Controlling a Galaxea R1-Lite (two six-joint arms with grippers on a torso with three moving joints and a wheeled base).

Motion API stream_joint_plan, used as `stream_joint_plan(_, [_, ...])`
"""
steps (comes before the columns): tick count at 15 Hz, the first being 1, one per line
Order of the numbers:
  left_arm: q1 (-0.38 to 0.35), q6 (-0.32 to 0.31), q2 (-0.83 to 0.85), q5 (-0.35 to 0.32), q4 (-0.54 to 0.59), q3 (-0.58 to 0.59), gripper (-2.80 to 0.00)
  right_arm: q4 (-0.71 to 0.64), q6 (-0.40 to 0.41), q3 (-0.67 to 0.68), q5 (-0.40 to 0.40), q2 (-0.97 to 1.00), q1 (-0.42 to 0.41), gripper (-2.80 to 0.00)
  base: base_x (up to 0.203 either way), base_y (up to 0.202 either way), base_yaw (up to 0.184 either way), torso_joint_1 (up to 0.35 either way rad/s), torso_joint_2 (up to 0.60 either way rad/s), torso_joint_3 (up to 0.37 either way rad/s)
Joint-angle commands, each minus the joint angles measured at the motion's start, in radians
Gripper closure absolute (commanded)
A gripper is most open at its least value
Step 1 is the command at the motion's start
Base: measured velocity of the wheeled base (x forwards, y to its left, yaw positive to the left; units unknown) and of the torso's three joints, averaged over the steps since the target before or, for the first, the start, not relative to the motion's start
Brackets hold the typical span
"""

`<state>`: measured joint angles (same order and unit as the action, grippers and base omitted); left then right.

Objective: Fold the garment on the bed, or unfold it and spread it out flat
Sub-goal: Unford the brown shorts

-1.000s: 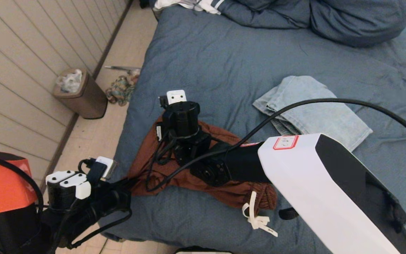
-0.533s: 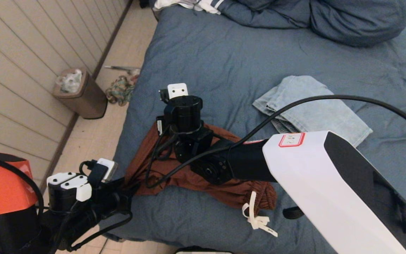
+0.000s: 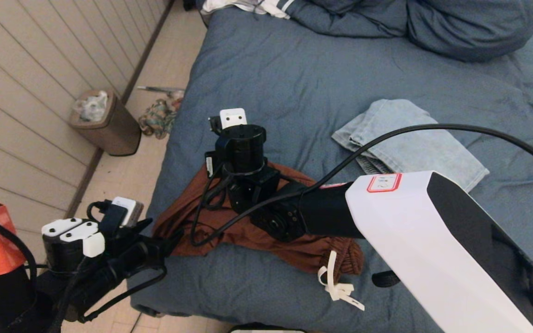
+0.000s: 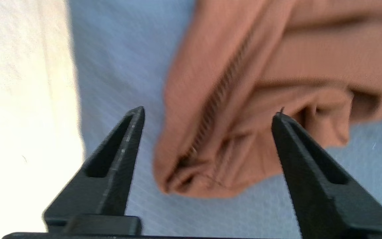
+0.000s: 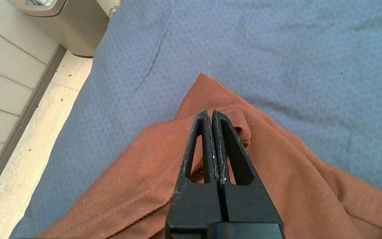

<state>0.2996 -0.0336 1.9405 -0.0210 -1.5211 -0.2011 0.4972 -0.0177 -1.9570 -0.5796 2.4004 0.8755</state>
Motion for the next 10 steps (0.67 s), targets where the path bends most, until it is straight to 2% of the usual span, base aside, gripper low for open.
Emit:
stream_joint_plan(1, [-0.027, 0.001, -0.067, -0.002, -0.009, 0.002, -2.8, 0.001, -0.001, 0.0, -0.003, -0.001, 0.002, 0.0, 0.0, 0.0, 0.0, 0.0, 0.0, 0.0])
stream_joint_plan(7, [-0.028, 0.0, -0.063, 0.0, -0.009, 0.0, -2.8, 0.0, 0.004, 0.001, -0.013, 0.007, 0.0, 0.0, 0.0, 0.0, 0.0, 0.0, 0.0, 0.0])
stream_joint_plan(10, [-0.037, 0.018, -0.1, 0.003, -0.009, -0.012, -2.8, 0.002, 0.004, 0.001, -0.014, 0.032, -0.012, 0.0, 0.0, 0.0, 0.0, 0.0, 0.0, 0.0])
